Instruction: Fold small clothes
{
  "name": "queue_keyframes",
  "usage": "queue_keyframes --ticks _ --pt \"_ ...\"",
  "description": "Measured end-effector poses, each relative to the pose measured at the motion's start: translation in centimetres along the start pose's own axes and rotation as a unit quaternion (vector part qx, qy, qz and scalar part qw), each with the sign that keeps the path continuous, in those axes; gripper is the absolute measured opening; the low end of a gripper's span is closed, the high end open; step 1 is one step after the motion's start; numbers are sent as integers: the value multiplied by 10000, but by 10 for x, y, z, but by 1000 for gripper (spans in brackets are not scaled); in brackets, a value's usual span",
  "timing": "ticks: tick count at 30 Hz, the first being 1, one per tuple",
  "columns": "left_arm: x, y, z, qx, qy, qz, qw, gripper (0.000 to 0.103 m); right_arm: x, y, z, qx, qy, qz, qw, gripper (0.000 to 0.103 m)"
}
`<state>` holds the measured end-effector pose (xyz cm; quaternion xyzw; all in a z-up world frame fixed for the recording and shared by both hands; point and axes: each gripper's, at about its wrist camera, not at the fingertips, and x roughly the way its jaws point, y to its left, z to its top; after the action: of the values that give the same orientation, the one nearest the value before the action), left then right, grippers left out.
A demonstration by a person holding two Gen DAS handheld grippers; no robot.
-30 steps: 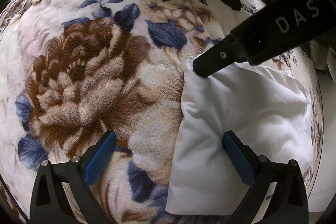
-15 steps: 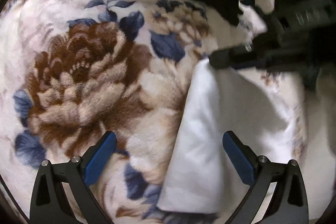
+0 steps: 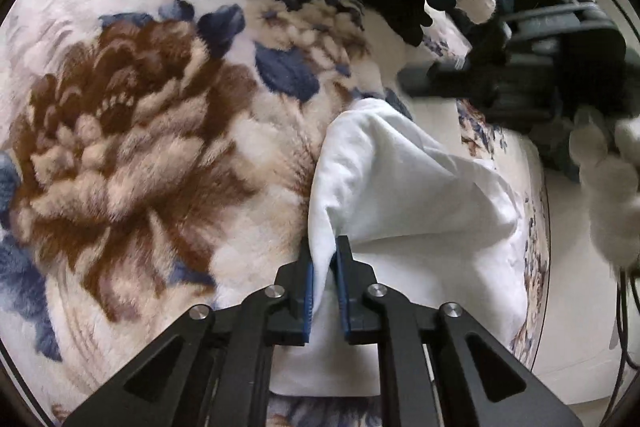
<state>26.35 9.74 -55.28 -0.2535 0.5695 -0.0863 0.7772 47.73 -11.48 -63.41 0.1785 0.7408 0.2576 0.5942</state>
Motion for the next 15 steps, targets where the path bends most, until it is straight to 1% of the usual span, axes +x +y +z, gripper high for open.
queue_keyframes --ticks 2,3,4,5,6,7,9,10,11,13,14,15 --pt "0 -1 -3 3 5 2 10000 8 -13 4 6 -203 -245 -152 9994 0" --pt "0 -1 -4 -4 4 -6 10000 8 -16 8 7 -358 -241 -186 9989 0" --pt "1 -1 -4 -35 4 -5 10000 8 -17 16 8 -635 -144 -317 9974 1" --pt "2 0 -4 -65 10 -11 10000 8 -14 25 8 -949 0 -646 9934 1" --pt "2 0 -4 -86 10 -13 10000 8 -12 35 6 -1377 106 -1037 9850 1" --pt "2 0 -5 -103 13 -1 9999 9 -8 45 1 -1831 228 -1366 9733 1" --pt "2 0 -5 -116 11 8 9999 9 6 58 -11 -2532 667 -1899 9463 2" --pt "2 0 -6 -129 15 17 9999 9 13 60 -18 -2793 836 -2154 9320 7" --pt "2 0 -6 -151 17 9 9999 9 17 60 -22 -2919 944 -2262 9245 18" --pt "4 -1 -5 -153 30 31 9999 10 29 57 -33 -3206 1175 -2571 9041 36" --pt "4 0 -5 -158 34 29 9999 10 35 55 -38 -3319 1223 -2686 8960 36" --pt "5 0 -4 -160 46 39 9999 11 39 53 -40 -3335 1255 -2776 8922 36"
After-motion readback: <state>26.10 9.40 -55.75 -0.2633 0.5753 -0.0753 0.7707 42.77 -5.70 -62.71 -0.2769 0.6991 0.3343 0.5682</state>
